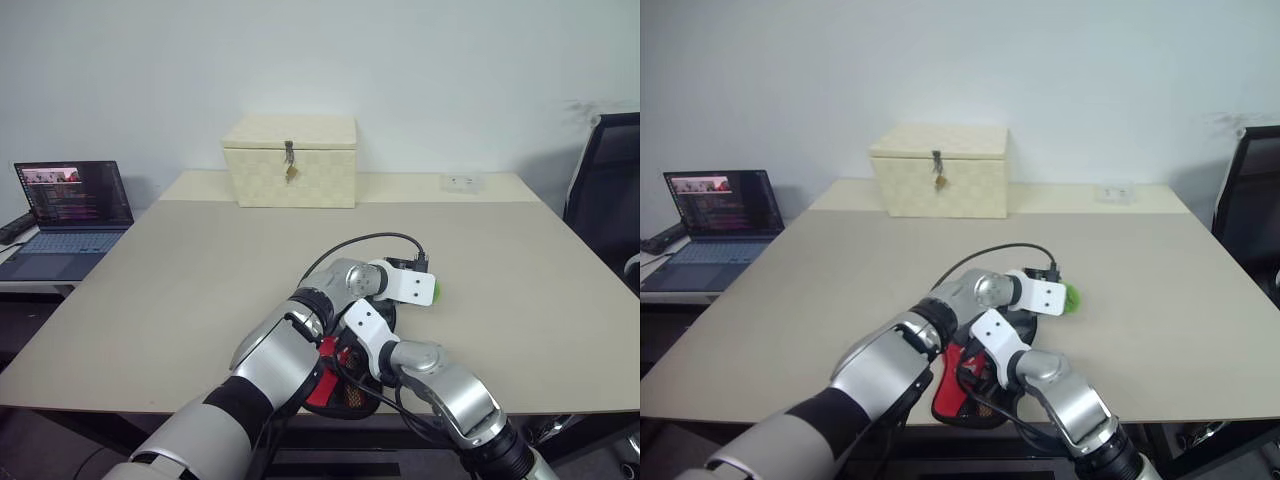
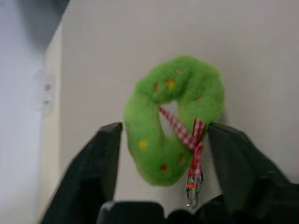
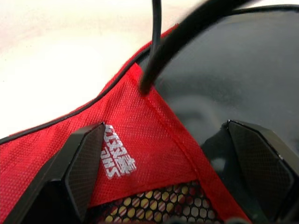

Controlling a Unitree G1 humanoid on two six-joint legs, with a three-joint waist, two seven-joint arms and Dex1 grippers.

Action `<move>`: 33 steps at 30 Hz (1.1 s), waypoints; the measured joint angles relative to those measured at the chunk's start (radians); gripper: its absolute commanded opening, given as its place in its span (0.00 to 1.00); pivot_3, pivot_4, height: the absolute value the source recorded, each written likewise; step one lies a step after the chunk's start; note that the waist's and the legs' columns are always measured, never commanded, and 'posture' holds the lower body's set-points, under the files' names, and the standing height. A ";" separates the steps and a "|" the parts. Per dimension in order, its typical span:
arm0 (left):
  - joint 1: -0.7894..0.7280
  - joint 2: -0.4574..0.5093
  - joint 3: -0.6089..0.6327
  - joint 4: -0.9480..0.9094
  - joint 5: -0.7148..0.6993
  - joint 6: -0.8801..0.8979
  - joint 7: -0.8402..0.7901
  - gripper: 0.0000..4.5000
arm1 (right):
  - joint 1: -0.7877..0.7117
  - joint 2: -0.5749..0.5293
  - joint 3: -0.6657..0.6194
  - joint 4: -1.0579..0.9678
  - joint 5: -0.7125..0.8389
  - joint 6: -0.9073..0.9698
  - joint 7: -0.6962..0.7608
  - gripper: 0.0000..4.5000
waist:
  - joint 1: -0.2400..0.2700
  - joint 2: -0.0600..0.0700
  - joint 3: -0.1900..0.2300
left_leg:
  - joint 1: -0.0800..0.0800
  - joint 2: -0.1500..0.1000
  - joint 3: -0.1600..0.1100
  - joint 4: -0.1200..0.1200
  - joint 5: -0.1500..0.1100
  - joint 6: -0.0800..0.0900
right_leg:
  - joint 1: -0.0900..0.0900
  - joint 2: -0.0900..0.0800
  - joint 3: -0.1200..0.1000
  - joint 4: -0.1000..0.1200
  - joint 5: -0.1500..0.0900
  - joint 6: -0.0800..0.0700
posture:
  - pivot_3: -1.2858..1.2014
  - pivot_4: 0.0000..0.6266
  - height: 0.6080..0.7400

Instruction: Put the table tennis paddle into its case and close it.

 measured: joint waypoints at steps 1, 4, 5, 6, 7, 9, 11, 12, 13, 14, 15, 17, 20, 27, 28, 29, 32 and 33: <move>0.009 0.000 0.030 0.000 -0.037 0.019 -0.071 0.99 | -0.006 0.001 0.000 0.008 0.001 -0.001 0.002 1.00 | -0.001 0.000 0.000 | 0.002 0.000 0.000 0.000 0.000 0.000 | 0.002 0.000 0.000 0.000 0.000 0.000 | 0.52 0.24 1.00; 0.017 0.000 0.096 -0.001 -0.113 0.078 -0.201 0.99 | -0.027 -0.001 -0.003 0.030 0.003 -0.002 0.015 1.00 | -0.005 0.000 0.000 | 0.004 0.000 -0.001 0.000 0.000 0.000 | 0.005 0.000 0.000 0.000 0.000 0.000 | 0.52 0.24 1.00; 0.017 0.004 0.102 -0.002 -0.121 0.083 -0.221 0.99 | -0.031 -0.001 -0.004 0.031 0.004 -0.002 0.018 1.00 | -0.008 0.000 0.000 | 0.004 0.000 0.000 0.000 0.000 0.000 | 0.005 0.000 0.000 0.000 0.000 0.000 | 0.52 0.24 1.00; 0.017 0.011 0.109 -0.003 -0.130 0.085 -0.235 0.99 | -0.037 -0.002 -0.003 0.035 0.006 -0.002 0.024 1.00 | -0.012 0.000 0.000 | 0.004 0.000 0.000 0.000 0.000 0.000 | 0.005 0.000 0.000 0.000 0.000 0.000 | 0.52 0.24 1.00; 0.017 0.019 0.115 -0.012 -0.137 0.085 -0.245 0.99 | -0.043 -0.006 -0.006 0.039 0.013 -0.002 0.038 1.00 | -0.015 0.000 0.000 | 0.004 0.000 0.000 0.000 0.000 0.000 | 0.005 0.000 0.000 0.000 0.000 0.000 | 0.52 0.24 1.00; 0.015 0.039 0.134 -0.028 -0.158 0.088 -0.256 0.99 | -0.051 -0.026 -0.024 0.042 0.037 -0.002 0.068 1.00 | -0.017 0.000 0.000 | 0.004 0.000 -0.001 0.000 0.000 0.000 | 0.005 0.000 0.000 0.000 -0.001 0.001 | 0.52 0.24 1.00; 0.010 0.054 0.180 -0.030 -0.200 0.106 -0.261 0.99 | -0.056 -0.044 -0.038 0.035 0.055 0.002 0.094 1.00 | -0.016 0.000 0.000 | 0.003 0.000 -0.002 0.000 0.000 0.000 | 0.004 0.000 0.000 0.000 -0.001 0.001 | 0.52 0.24 1.00; 0.007 0.063 0.205 -0.032 -0.225 0.118 -0.264 0.99 | -0.058 -0.055 -0.048 0.026 0.069 0.008 0.106 1.00 | -0.016 0.000 0.000 | 0.002 0.000 -0.002 0.000 0.000 0.000 | 0.004 0.000 -0.001 -0.001 -0.001 0.001 | 0.52 0.24 1.00; 0.001 0.074 0.235 -0.034 -0.251 0.128 -0.273 0.99 | -0.060 -0.067 -0.066 0.017 0.085 0.024 0.121 1.00 | -0.016 0.000 0.000 | 0.002 -0.001 -0.002 0.000 0.000 0.000 | 0.004 -0.001 -0.001 -0.001 -0.001 0.001 | 0.52 0.24 1.00; -0.002 0.090 0.255 -0.042 -0.272 0.131 -0.284 0.99 | -0.060 -0.083 -0.085 0.001 0.106 0.049 0.134 1.00 | -0.016 0.000 0.001 | 0.001 -0.001 -0.003 0.000 0.000 0.000 | 0.004 -0.001 -0.001 -0.001 -0.001 0.001 | 0.52 0.24 1.00; -0.005 0.113 0.269 -0.048 -0.287 0.133 -0.295 0.99 | -0.060 -0.101 -0.106 -0.019 0.127 0.079 0.150 1.00 | -0.016 -0.001 0.001 | 0.001 -0.001 -0.002 0.000 0.000 0.000 | 0.003 -0.001 -0.001 -0.002 -0.001 0.001 | 0.52 0.24 1.00; -0.005 0.164 0.282 -0.062 -0.302 0.129 -0.319 0.99 | -0.059 -0.135 -0.156 -0.066 0.187 0.154 0.180 1.00 | -0.016 -0.001 0.002 | 0.000 -0.001 -0.003 -0.001 0.000 0.000 | 0.002 -0.001 -0.001 -0.001 -0.001 0.001 | 0.52 0.24 1.00; 0.005 0.223 0.307 -0.070 -0.326 0.132 -0.349 0.99 | -0.060 -0.186 -0.226 -0.163 0.277 0.236 0.229 1.00 | -0.018 -0.001 0.002 | -0.005 -0.001 -0.004 0.000 0.000 0.000 | -0.004 -0.001 -0.001 0.000 -0.001 0.001 | 0.52 0.24 1.00; 0.143 0.288 0.331 -0.090 -0.389 0.155 -0.531 0.99 | -0.082 -0.370 -0.335 -0.235 0.354 0.208 0.288 1.00 | -0.016 0.000 0.002 | -0.008 -0.002 -0.004 0.000 0.000 0.001 | -0.005 -0.003 -0.003 -0.002 0.001 -0.003 | 0.52 0.24 1.00; 0.161 0.294 0.330 -0.094 -0.390 0.160 -0.550 0.99 | -0.082 -0.396 -0.339 -0.222 0.347 0.182 0.287 1.00 | -0.015 0.000 0.002 | -0.008 -0.002 -0.004 0.000 0.000 0.001 | -0.005 -0.003 -0.003 -0.003 0.001 -0.003 | 0.52 0.24 1.00; 0.186 0.299 0.328 -0.101 -0.391 0.163 -0.569 0.99 | -0.082 -0.426 -0.343 -0.195 0.329 0.144 0.287 1.00 | -0.015 0.000 0.002 | -0.008 -0.002 -0.004 0.000 0.000 0.001 | -0.005 -0.003 -0.003 -0.003 0.001 -0.003 | 0.52 0.24 1.00; 0.242 0.300 0.308 -0.110 -0.388 0.163 -0.586 0.99 | -0.079 -0.493 -0.330 -0.095 0.247 -0.011 0.284 1.00 | -0.013 -0.001 0.002 | -0.009 -0.002 -0.004 0.000 -0.001 0.001 | -0.005 -0.003 -0.003 -0.003 0.001 -0.003 | 0.52 0.24 1.00; 0.253 0.298 0.307 -0.110 -0.389 0.163 -0.583 0.99 | -0.079 -0.495 -0.320 -0.058 0.224 -0.063 0.283 1.00 | -0.014 -0.001 0.002 | -0.008 -0.002 -0.004 0.000 -0.001 0.001 | -0.005 -0.003 -0.002 -0.003 0.001 -0.003 | 0.52 0.24 1.00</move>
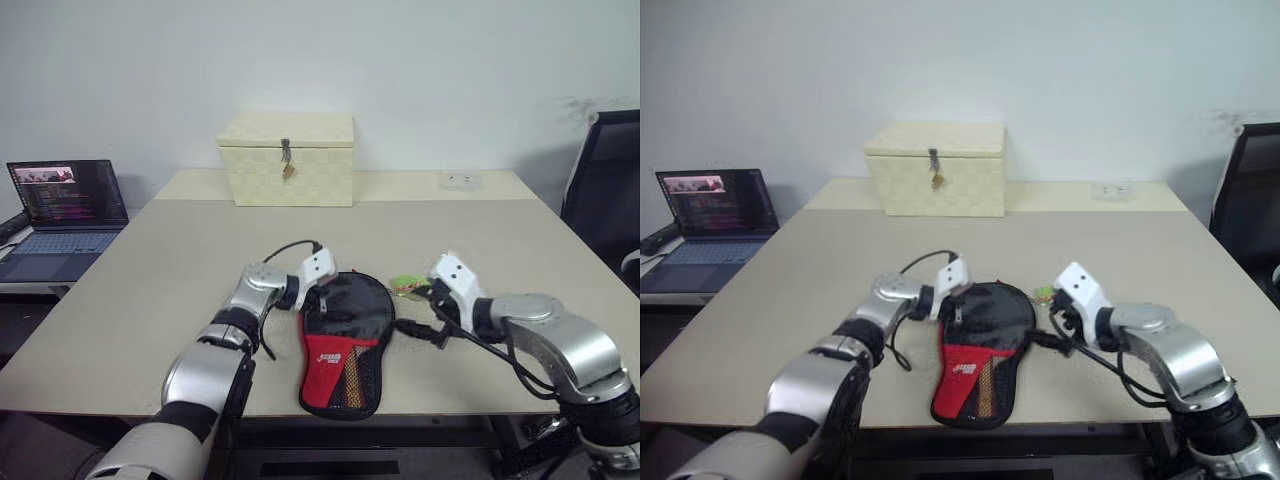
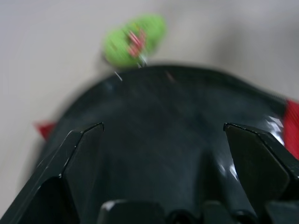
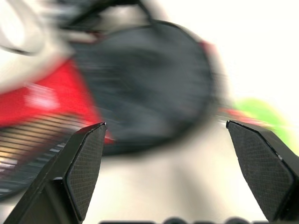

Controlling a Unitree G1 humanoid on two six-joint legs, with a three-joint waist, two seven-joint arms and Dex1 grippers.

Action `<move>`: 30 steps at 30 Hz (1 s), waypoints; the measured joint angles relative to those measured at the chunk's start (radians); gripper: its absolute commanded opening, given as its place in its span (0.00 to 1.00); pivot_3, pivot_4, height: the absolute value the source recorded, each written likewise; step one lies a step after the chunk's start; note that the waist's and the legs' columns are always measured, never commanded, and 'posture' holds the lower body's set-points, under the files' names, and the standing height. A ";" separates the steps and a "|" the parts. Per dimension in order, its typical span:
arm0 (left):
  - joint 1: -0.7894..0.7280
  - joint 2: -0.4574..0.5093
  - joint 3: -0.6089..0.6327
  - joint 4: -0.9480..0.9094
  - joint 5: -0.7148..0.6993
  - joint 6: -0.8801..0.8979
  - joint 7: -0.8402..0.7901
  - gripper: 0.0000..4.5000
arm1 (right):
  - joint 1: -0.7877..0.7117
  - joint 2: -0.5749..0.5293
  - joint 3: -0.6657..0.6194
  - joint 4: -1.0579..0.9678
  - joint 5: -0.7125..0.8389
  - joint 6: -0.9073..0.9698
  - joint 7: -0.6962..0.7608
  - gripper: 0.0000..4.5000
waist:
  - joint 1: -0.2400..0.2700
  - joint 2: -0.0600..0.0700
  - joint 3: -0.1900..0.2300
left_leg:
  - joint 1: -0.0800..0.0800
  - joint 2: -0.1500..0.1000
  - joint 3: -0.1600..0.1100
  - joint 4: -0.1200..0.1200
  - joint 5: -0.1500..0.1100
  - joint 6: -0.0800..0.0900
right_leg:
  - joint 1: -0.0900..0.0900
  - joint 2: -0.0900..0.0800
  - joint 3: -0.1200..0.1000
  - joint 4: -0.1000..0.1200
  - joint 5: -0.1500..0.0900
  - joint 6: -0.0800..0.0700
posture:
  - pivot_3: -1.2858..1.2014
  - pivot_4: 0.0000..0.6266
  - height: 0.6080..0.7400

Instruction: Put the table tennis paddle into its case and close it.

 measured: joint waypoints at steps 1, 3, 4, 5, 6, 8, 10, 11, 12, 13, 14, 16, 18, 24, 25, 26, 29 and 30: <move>0.000 -0.001 -0.004 -0.007 0.001 0.000 0.004 0.99 | -0.002 0.005 0.019 0.044 -0.024 -0.051 0.000 1.00 | 0.000 0.000 0.000 | 0.000 0.000 0.000 0.000 0.000 0.000 | 0.000 0.000 0.000 0.000 0.000 0.000 | 0.52 0.24 1.00; 0.000 -0.007 -0.014 -0.017 0.003 0.001 0.011 0.99 | -0.012 0.023 0.064 0.130 -0.070 -0.136 -0.004 1.00 | 0.000 0.000 0.000 | 0.000 0.000 0.001 0.000 0.000 0.000 | 0.000 0.000 0.001 0.000 0.000 0.000 | 0.52 0.24 1.00; 0.000 -0.012 -0.016 -0.018 0.003 0.004 0.018 0.99 | -0.027 0.032 0.089 0.189 -0.099 -0.180 -0.009 1.00 | -0.001 0.000 0.000 | 0.001 0.000 0.001 0.000 0.000 0.000 | 0.000 0.000 0.001 0.001 0.000 0.000 | 0.52 0.24 1.00; 0.000 -0.018 -0.016 -0.019 0.002 0.008 0.024 0.99 | -0.041 0.041 0.104 0.241 -0.125 -0.218 -0.011 1.00 | 0.000 0.000 0.000 | 0.001 0.000 0.001 0.001 0.000 0.000 | 0.000 0.000 0.001 0.001 0.000 0.000 | 0.52 0.24 1.00; 0.000 -0.020 -0.016 -0.019 0.001 0.014 0.025 0.99 | -0.060 0.048 0.120 0.290 -0.151 -0.255 -0.012 1.00 | -0.001 0.000 0.000 | 0.001 -0.001 0.001 0.001 0.000 0.000 | 0.000 0.000 0.001 0.001 0.000 0.000 | 0.52 0.24 1.00; 0.000 -0.021 -0.017 -0.019 -0.003 0.024 0.028 0.99 | -0.101 0.064 0.140 0.388 -0.196 -0.327 -0.021 1.00 | -0.001 0.000 0.000 | 0.001 0.000 0.001 0.001 0.000 0.000 | 0.000 0.000 0.001 0.001 0.000 0.000 | 0.52 0.24 1.00; 0.000 -0.022 -0.017 -0.019 -0.004 0.027 0.030 0.99 | -0.135 0.084 0.146 0.473 -0.235 -0.381 -0.039 1.00 | 0.000 0.000 0.000 | 0.001 0.000 0.001 0.000 0.000 0.000 | 0.000 0.000 0.000 0.001 0.000 0.000 | 0.52 0.24 1.00; 0.000 -0.022 -0.018 -0.020 -0.004 0.029 0.032 0.99 | -0.157 0.099 0.151 0.527 -0.257 -0.409 -0.053 1.00 | -0.001 0.000 0.000 | 0.001 0.000 0.001 0.000 0.000 0.000 | 0.000 0.000 0.001 0.001 0.000 0.000 | 0.52 0.24 1.00; -0.001 -0.024 -0.018 -0.020 -0.004 0.030 0.034 0.99 | -0.184 0.114 0.161 0.591 -0.282 -0.440 -0.070 1.00 | -0.002 0.000 0.000 | 0.001 0.000 0.001 0.000 0.000 0.000 | 0.000 0.000 0.001 0.002 0.000 0.000 | 0.52 0.24 1.00; -0.001 -0.025 -0.020 -0.021 -0.004 0.031 0.035 0.99 | -0.206 0.128 0.168 0.650 -0.309 -0.468 -0.083 1.00 | -0.001 0.000 0.000 | 0.002 0.000 0.001 0.001 0.000 0.000 | 0.000 0.000 0.001 0.002 0.000 0.000 | 0.52 0.24 1.00; -0.001 -0.027 -0.021 -0.022 -0.005 0.031 0.035 0.99 | -0.223 0.134 0.175 0.697 -0.327 -0.489 -0.094 1.00 | -0.001 0.000 0.000 | 0.002 0.000 0.001 0.000 0.000 0.000 | 0.000 -0.001 0.001 0.002 0.000 0.000 | 0.52 0.24 1.00; -0.001 -0.027 -0.023 -0.022 -0.006 0.037 0.034 1.00 | -0.257 0.149 0.183 0.780 -0.355 -0.550 -0.101 0.92 | -0.001 0.000 0.000 | 0.002 0.000 0.002 0.000 0.000 0.000 | 0.001 0.000 0.001 0.002 0.000 0.000 | 0.52 0.24 1.00; -0.001 -0.027 -0.025 -0.023 -0.007 0.041 0.031 1.00 | -0.277 0.164 0.183 0.833 -0.375 -0.586 -0.106 0.81 | -0.001 0.000 0.000 | 0.002 0.000 0.001 0.001 0.000 0.000 | 0.001 -0.001 0.001 0.002 0.000 0.000 | 0.52 0.24 1.00; -0.001 -0.027 -0.030 -0.026 -0.008 0.044 0.021 1.00 | -0.295 0.177 0.186 0.899 -0.420 -0.639 -0.102 0.36 | -0.001 0.000 0.000 | 0.003 0.000 0.001 0.001 0.000 0.000 | 0.001 -0.001 0.001 0.004 0.000 0.000 | 0.52 0.24 1.00; -0.001 -0.027 -0.032 -0.027 -0.008 0.045 0.020 1.00 | -0.296 0.177 0.186 0.902 -0.425 -0.642 -0.098 0.29 | -0.001 0.000 0.000 | 0.003 0.000 0.001 0.001 0.000 0.000 | 0.001 -0.001 0.001 0.004 0.000 0.000 | 0.52 0.24 1.00; -0.001 -0.027 -0.034 -0.029 -0.008 0.046 0.019 1.00 | -0.294 0.175 0.186 0.900 -0.430 -0.642 -0.092 0.22 | -0.001 0.000 0.000 | 0.003 0.000 0.002 0.001 0.000 0.000 | 0.001 -0.001 0.001 0.004 0.000 0.000 | 0.52 0.24 1.00; 0.000 -0.033 -0.031 -0.032 -0.021 0.065 -0.005 1.00 | -0.254 0.139 0.185 0.833 -0.439 -0.631 -0.053 0.01 | 0.000 0.000 0.000 | 0.002 0.000 0.001 0.001 0.000 0.000 | 0.001 -0.001 0.001 0.003 0.000 0.000 | 0.52 0.24 1.00; 0.002 -0.036 -0.027 -0.032 -0.027 0.072 -0.013 1.00 | -0.241 0.128 0.185 0.806 -0.440 -0.625 -0.040 0.01 | 0.001 0.000 0.000 | 0.002 0.000 0.001 0.001 0.000 0.000 | 0.001 -0.001 0.001 0.003 0.000 0.000 | 0.52 0.24 1.00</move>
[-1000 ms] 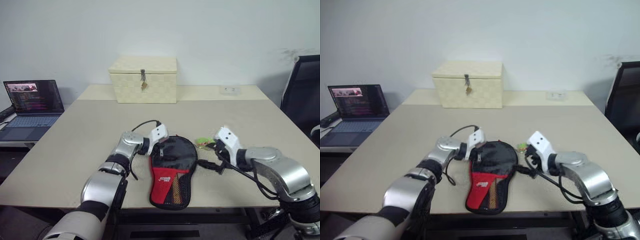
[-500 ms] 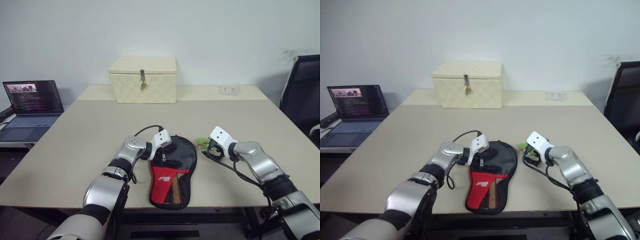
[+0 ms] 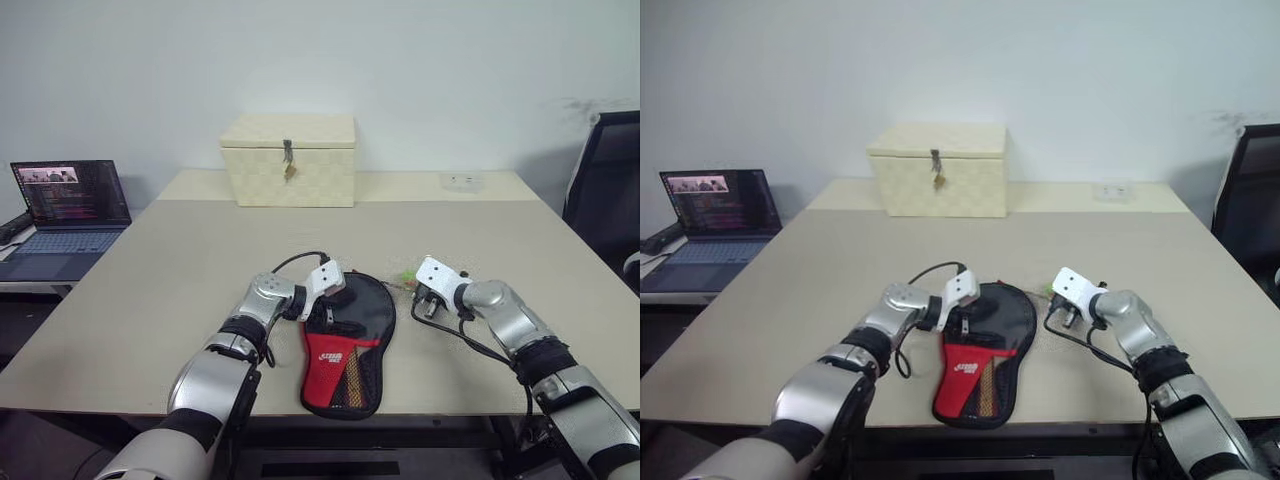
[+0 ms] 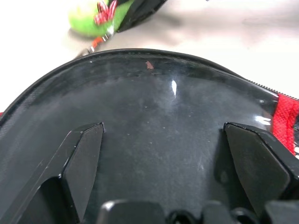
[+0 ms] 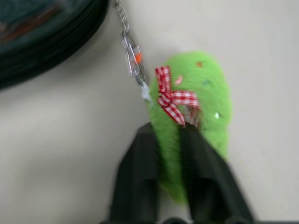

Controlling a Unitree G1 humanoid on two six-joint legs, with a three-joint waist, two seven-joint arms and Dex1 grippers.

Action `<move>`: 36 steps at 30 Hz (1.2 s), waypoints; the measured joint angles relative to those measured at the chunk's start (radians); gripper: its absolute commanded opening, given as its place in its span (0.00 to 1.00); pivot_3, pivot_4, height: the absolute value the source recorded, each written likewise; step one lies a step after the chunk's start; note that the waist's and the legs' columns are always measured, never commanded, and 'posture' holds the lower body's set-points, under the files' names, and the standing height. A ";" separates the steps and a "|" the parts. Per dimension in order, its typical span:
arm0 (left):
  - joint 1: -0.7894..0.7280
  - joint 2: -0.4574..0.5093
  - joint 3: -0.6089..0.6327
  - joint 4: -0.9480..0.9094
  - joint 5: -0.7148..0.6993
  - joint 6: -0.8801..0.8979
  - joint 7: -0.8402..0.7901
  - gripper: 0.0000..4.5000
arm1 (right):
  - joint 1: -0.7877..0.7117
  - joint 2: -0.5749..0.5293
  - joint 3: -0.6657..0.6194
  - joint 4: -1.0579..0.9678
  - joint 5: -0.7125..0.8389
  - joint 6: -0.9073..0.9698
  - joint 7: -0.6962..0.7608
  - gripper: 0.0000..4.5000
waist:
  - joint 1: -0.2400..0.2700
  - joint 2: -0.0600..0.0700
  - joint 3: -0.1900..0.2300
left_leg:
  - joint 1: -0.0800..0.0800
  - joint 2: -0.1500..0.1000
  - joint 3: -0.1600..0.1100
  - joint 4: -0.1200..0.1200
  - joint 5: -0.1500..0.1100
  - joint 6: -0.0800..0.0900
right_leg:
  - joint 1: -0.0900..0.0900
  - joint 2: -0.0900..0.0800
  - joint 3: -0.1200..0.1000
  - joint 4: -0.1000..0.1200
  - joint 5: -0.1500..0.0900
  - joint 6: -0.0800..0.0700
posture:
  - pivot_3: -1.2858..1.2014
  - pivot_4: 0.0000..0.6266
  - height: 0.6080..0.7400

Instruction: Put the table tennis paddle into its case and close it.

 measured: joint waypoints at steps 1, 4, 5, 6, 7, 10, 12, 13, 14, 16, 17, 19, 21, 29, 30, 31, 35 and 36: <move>0.001 -0.006 0.001 0.000 -0.005 0.009 -0.014 1.00 | 0.027 -0.021 -0.002 -0.050 0.000 0.016 0.020 0.01 | 0.003 0.000 0.000 | -0.001 0.000 0.000 0.000 0.000 0.000 | 0.000 0.000 0.000 0.000 0.000 0.000 | 0.52 0.24 1.00; 0.010 -0.013 0.005 -0.005 -0.022 0.017 -0.038 1.00 | 0.114 -0.083 -0.011 -0.219 0.011 0.082 0.080 0.01 | 0.010 0.000 0.000 | -0.002 0.000 -0.001 0.000 0.000 0.000 | 0.000 0.000 0.000 -0.001 0.000 0.001 | 0.52 0.24 1.00; 0.011 -0.013 0.004 -0.006 -0.023 0.017 -0.043 1.00 | 0.147 -0.100 -0.022 -0.282 0.017 0.112 0.097 0.01 | 0.012 0.000 0.000 | -0.002 0.000 -0.001 0.000 0.000 0.000 | 0.000 0.000 -0.001 -0.001 0.000 0.001 | 0.52 0.24 1.00; 0.013 -0.013 0.003 -0.007 -0.023 0.017 -0.044 1.00 | 0.167 -0.113 -0.026 -0.324 0.020 0.135 0.108 0.01 | 0.015 0.000 0.000 | -0.002 0.000 -0.001 0.000 0.000 0.000 | 0.000 0.000 -0.001 -0.001 0.000 0.001 | 0.52 0.24 1.00; 0.014 -0.015 0.002 -0.008 -0.023 0.017 -0.045 1.00 | 0.197 -0.131 -0.034 -0.383 0.024 0.167 0.123 0.01 | 0.017 0.000 0.000 | -0.002 0.000 -0.001 0.000 0.000 0.000 | 0.000 0.000 -0.001 -0.002 0.000 0.001 | 0.52 0.24 1.00; 0.017 -0.020 -0.002 -0.010 -0.022 0.016 -0.044 1.00 | 0.280 -0.179 -0.065 -0.544 0.050 0.258 0.162 0.01 | 0.018 0.000 0.000 | -0.002 0.000 -0.001 0.000 0.000 0.000 | 0.000 0.000 -0.001 -0.002 0.000 0.001 | 0.52 0.24 1.00; 0.018 -0.023 -0.007 -0.011 -0.021 0.015 -0.043 1.00 | 0.333 -0.219 -0.085 -0.657 0.068 0.316 0.190 0.01 | 0.020 0.000 0.000 | -0.002 -0.001 -0.002 0.000 0.000 0.000 | 0.000 0.000 -0.001 -0.003 -0.001 0.001 | 0.52 0.24 1.00; 0.018 -0.024 -0.009 -0.012 -0.020 0.015 -0.042 1.00 | 0.358 -0.238 -0.096 -0.712 0.078 0.347 0.204 0.01 | 0.020 0.000 0.000 | -0.002 -0.001 -0.002 0.000 0.000 0.000 | 0.000 -0.001 -0.001 -0.003 -0.001 0.001 | 0.52 0.24 1.00; 0.018 -0.024 -0.009 -0.012 -0.020 0.015 -0.042 1.00 | 0.377 -0.254 -0.103 -0.754 0.091 0.372 0.216 0.01 | 0.020 0.000 0.000 | -0.002 -0.001 -0.002 0.000 0.000 0.000 | 0.001 -0.001 -0.001 -0.003 -0.001 0.001 | 0.52 0.24 1.00; 0.018 -0.027 -0.012 -0.013 -0.019 0.014 -0.041 1.00 | 0.425 -0.285 -0.118 -0.846 0.112 0.425 0.238 0.01 | 0.021 0.000 0.000 | -0.002 -0.001 -0.003 0.000 0.000 0.000 | 0.001 -0.001 -0.002 -0.004 -0.001 0.001 | 0.52 0.24 1.00; 0.018 -0.028 -0.014 -0.014 -0.019 0.013 -0.041 1.00 | 0.453 -0.300 -0.126 -0.897 0.129 0.452 0.249 0.01 | 0.023 0.000 0.000 | -0.003 -0.001 -0.003 0.000 0.000 0.000 | 0.001 -0.001 -0.003 -0.005 -0.001 0.001 | 0.52 0.24 1.00; 0.018 -0.030 -0.016 -0.016 -0.019 0.013 -0.041 1.00 | 0.513 -0.322 -0.134 -1.000 0.159 0.507 0.268 0.01 | 0.023 0.000 0.000 | -0.003 -0.001 -0.004 0.000 0.000 0.000 | 0.001 -0.001 -0.003 -0.005 -0.001 0.001 | 0.52 0.24 1.00; 0.018 -0.031 -0.017 -0.016 -0.018 0.013 -0.039 1.00 | 0.564 -0.334 -0.134 -1.089 0.189 0.555 0.277 0.01 | 0.023 0.000 0.000 | -0.004 -0.001 -0.005 0.000 0.000 0.000 | 0.001 -0.001 -0.004 -0.006 -0.001 0.002 | 0.52 0.24 1.00; 0.018 -0.044 -0.022 -0.017 -0.015 0.015 -0.028 1.00 | 0.645 -0.354 -0.134 -1.309 0.279 0.701 0.261 0.01 | 0.025 0.000 0.000 | -0.004 -0.001 -0.008 0.001 0.000 0.000 | 0.004 -0.004 -0.007 -0.007 -0.003 0.005 | 0.52 0.24 1.00; 0.017 -0.049 -0.022 -0.017 -0.015 0.015 -0.023 1.00 | 0.651 -0.359 -0.135 -1.327 0.294 0.718 0.258 0.01 | 0.026 0.000 -0.001 | -0.005 -0.001 -0.009 0.001 0.000 0.000 | 0.004 -0.005 -0.007 -0.008 -0.003 0.005 | 0.52 0.24 1.00; 0.017 -0.053 -0.022 -0.017 -0.015 0.015 -0.019 1.00 | 0.656 -0.364 -0.136 -1.343 0.298 0.729 0.257 0.01 | 0.028 0.001 -0.001 | -0.005 -0.001 -0.009 0.001 0.000 0.000 | 0.004 -0.006 -0.008 -0.008 -0.003 0.005 | 0.52 0.24 1.00; 0.015 -0.086 -0.027 -0.016 -0.010 0.015 0.010 1.00 | 0.701 -0.388 -0.155 -1.437 0.355 0.793 0.249 0.01 | 0.042 0.001 -0.001 | -0.006 -0.003 -0.012 0.001 0.000 0.001 | 0.007 -0.008 -0.012 -0.013 -0.003 0.005 | 0.52 0.24 1.00; 0.015 -0.093 -0.029 -0.016 -0.007 0.016 0.016 1.00 | 0.711 -0.389 -0.158 -1.455 0.370 0.806 0.247 0.01 | 0.045 0.001 -0.001 | -0.006 -0.003 -0.014 0.001 -0.001 0.001 | 0.009 -0.009 -0.014 -0.015 -0.003 0.005 | 0.52 0.24 1.00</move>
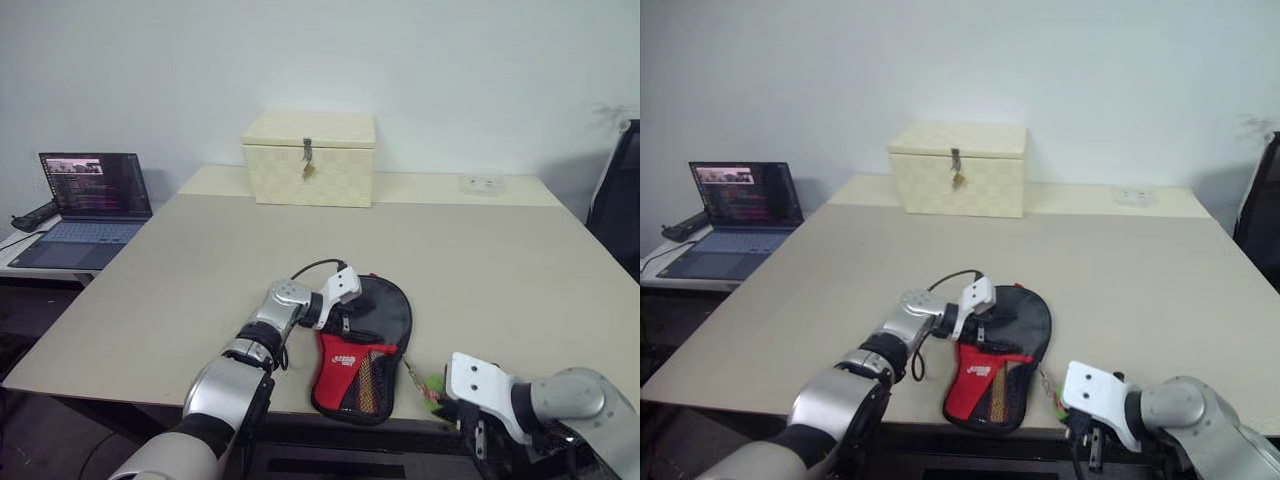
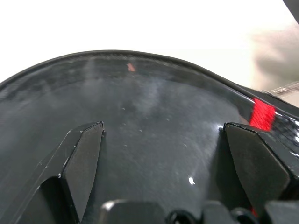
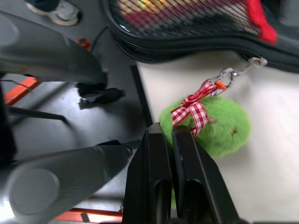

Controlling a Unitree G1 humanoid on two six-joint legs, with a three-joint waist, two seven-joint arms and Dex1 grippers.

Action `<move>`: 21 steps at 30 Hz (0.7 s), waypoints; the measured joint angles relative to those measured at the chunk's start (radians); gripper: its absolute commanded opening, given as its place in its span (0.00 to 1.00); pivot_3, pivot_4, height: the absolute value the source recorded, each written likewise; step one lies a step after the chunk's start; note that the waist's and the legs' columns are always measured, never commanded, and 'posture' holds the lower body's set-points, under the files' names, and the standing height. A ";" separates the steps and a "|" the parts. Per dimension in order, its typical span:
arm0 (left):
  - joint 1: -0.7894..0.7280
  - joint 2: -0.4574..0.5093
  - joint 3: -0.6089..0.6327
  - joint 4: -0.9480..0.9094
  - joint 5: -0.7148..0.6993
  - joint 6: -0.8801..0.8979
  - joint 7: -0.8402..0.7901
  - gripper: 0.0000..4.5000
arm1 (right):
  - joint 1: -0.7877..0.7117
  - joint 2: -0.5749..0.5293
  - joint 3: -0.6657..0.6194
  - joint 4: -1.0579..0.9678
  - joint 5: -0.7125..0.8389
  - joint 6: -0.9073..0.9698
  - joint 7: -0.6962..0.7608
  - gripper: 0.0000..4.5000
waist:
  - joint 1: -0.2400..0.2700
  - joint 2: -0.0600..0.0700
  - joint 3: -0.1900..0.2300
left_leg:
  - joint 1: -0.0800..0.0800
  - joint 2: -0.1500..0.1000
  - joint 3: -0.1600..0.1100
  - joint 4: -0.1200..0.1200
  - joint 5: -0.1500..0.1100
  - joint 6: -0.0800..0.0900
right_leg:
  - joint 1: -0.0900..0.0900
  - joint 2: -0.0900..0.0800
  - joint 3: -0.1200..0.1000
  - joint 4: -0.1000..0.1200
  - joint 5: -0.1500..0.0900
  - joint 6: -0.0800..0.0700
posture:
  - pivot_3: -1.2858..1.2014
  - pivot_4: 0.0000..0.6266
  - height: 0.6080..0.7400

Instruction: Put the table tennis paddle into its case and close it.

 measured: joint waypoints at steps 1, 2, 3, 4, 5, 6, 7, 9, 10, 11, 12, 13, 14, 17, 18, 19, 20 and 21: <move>-0.001 -0.004 0.000 0.001 0.001 0.000 0.004 1.00 | 0.011 0.000 -0.002 -0.016 0.007 0.011 -0.004 0.01 | 0.003 0.000 0.000 | 0.000 0.000 -0.002 0.000 0.000 0.000 | 0.001 -0.001 -0.002 -0.001 0.000 0.000 | 0.52 0.24 1.00; -0.002 -0.011 0.000 0.003 0.003 0.000 0.014 1.00 | 0.024 -0.001 -0.003 -0.036 0.026 0.026 -0.011 0.01 | 0.006 0.000 0.000 | 0.000 -0.001 -0.004 0.000 0.000 0.000 | 0.002 -0.001 -0.004 -0.001 0.000 0.000 | 0.52 0.24 1.00; -0.003 -0.017 -0.001 0.006 0.004 0.001 0.024 1.00 | 0.035 -0.001 -0.003 -0.050 0.047 0.033 -0.017 0.01 | 0.007 0.000 0.000 | 0.000 -0.001 -0.005 0.000 0.000 0.000 | 0.003 -0.001 -0.006 -0.002 0.000 0.000 | 0.52 0.24 1.00; -0.005 -0.019 -0.001 0.008 0.006 0.001 0.029 1.00 | 0.039 -0.001 -0.002 -0.060 0.067 0.038 -0.018 0.01 | 0.008 0.000 0.000 | 0.000 -0.001 -0.007 0.000 0.000 0.000 | 0.004 -0.001 -0.008 -0.002 0.000 0.000 | 0.52 0.24 1.00; -0.006 -0.022 -0.002 0.010 0.007 0.001 0.039 1.00 | 0.052 -0.003 0.000 -0.068 0.100 0.040 -0.020 0.01 | 0.008 0.000 0.000 | 0.000 -0.001 -0.008 0.000 0.000 0.000 | 0.005 -0.001 -0.009 -0.002 0.000 0.000 | 0.52 0.24 1.00; -0.008 -0.026 -0.003 0.013 0.008 0.001 0.046 1.00 | 0.058 -0.005 0.003 -0.073 0.132 0.041 -0.024 0.01 | 0.007 0.000 0.000 | 0.001 -0.001 -0.008 0.001 0.000 0.000 | 0.005 -0.001 -0.009 -0.002 0.000 0.000 | 0.52 0.24 1.00; -0.010 -0.031 -0.007 0.014 0.011 0.002 0.057 1.00 | 0.058 -0.007 0.003 -0.076 0.166 0.040 -0.032 0.01 | 0.006 0.000 0.000 | 0.001 -0.001 -0.008 0.001 0.000 0.000 | 0.006 -0.001 -0.009 -0.001 -0.001 0.000 | 0.52 0.24 1.00; -0.012 -0.042 -0.011 0.016 0.016 0.001 0.075 1.00 | 0.058 -0.023 0.003 -0.078 0.231 0.038 -0.057 0.01 | 0.006 0.000 0.000 | 0.001 -0.001 -0.009 0.002 0.000 0.000 | 0.007 -0.001 -0.010 -0.001 -0.003 0.004 | 0.52 0.24 1.00; -0.013 -0.046 -0.013 0.018 0.017 0.001 0.084 1.00 | 0.058 -0.035 0.003 -0.080 0.270 0.037 -0.070 0.01 | 0.006 0.000 0.000 | 0.001 -0.001 -0.009 0.003 0.000 0.000 | 0.007 -0.001 -0.011 -0.001 -0.003 0.004 | 0.52 0.24 1.00; -0.015 -0.049 -0.015 0.020 0.020 0.001 0.090 1.00 | 0.057 -0.045 0.005 -0.081 0.312 0.034 -0.092 0.01 | 0.006 0.000 0.000 | 0.002 -0.001 -0.009 0.003 0.000 0.000 | 0.008 -0.001 -0.011 -0.001 -0.003 0.004 | 0.52 0.24 1.00; -0.018 -0.053 -0.016 0.022 0.023 0.000 0.097 1.00 | 0.053 -0.057 0.013 -0.081 0.360 0.028 -0.118 0.01 | 0.006 0.000 0.000 | 0.002 -0.001 -0.010 0.003 0.000 0.000 | 0.008 -0.001 -0.011 -0.001 -0.003 0.005 | 0.52 0.24 1.00; -0.021 -0.058 -0.016 0.026 0.025 0.000 0.105 1.00 | 0.050 -0.064 0.018 -0.081 0.398 0.023 -0.136 0.01 | 0.006 0.000 0.000 | 0.002 -0.001 -0.010 0.003 0.000 0.000 | 0.008 -0.001 -0.011 -0.001 -0.003 0.005 | 0.52 0.24 1.00; -0.023 -0.062 -0.016 0.029 0.026 -0.001 0.113 1.00 | 0.042 -0.075 0.021 -0.081 0.440 0.019 -0.161 0.01 | 0.006 0.000 0.000 | 0.002 -0.001 -0.010 0.004 0.000 0.000 | 0.008 -0.001 -0.011 -0.001 -0.003 0.005 | 0.52 0.24 1.00; -0.029 -0.073 -0.018 0.035 0.034 -0.004 0.139 1.00 | -0.015 -0.084 0.060 -0.080 0.560 0.015 -0.258 0.01 | 0.004 0.000 0.000 | 0.001 -0.001 -0.010 0.004 0.000 0.000 | 0.008 -0.001 -0.011 -0.001 -0.003 0.005 | 0.52 0.24 1.00; -0.030 -0.075 -0.018 0.035 0.035 -0.005 0.142 1.00 | -0.029 -0.084 0.070 -0.080 0.583 0.016 -0.279 0.01 | 0.005 0.000 0.000 | 0.001 -0.001 -0.010 0.004 0.000 0.000 | 0.008 -0.001 -0.011 -0.001 -0.003 0.005 | 0.52 0.24 1.00; -0.030 -0.075 -0.018 0.036 0.037 -0.006 0.146 1.00 | -0.053 -0.080 0.081 -0.080 0.604 0.025 -0.303 0.01 | 0.004 0.000 0.000 | 0.001 -0.001 -0.010 0.004 0.000 0.000 | 0.008 -0.001 -0.011 -0.001 -0.003 0.005 | 0.52 0.24 1.00; -0.031 -0.075 -0.019 0.036 0.039 -0.007 0.150 1.00 | -0.091 -0.063 0.091 -0.080 0.628 0.048 -0.331 0.01 | 0.003 0.000 0.000 | 0.001 -0.001 -0.010 0.004 0.000 0.000 | 0.008 -0.001 -0.011 -0.001 -0.003 0.005 | 0.52 0.24 1.00; -0.031 -0.076 -0.019 0.036 0.041 -0.010 0.152 1.00 | -0.112 -0.044 0.093 -0.081 0.638 0.066 -0.349 0.01 | 0.003 0.000 0.000 | 0.001 -0.001 -0.010 0.004 0.000 0.000 | 0.008 -0.001 -0.011 -0.001 -0.003 0.005 | 0.52 0.24 1.00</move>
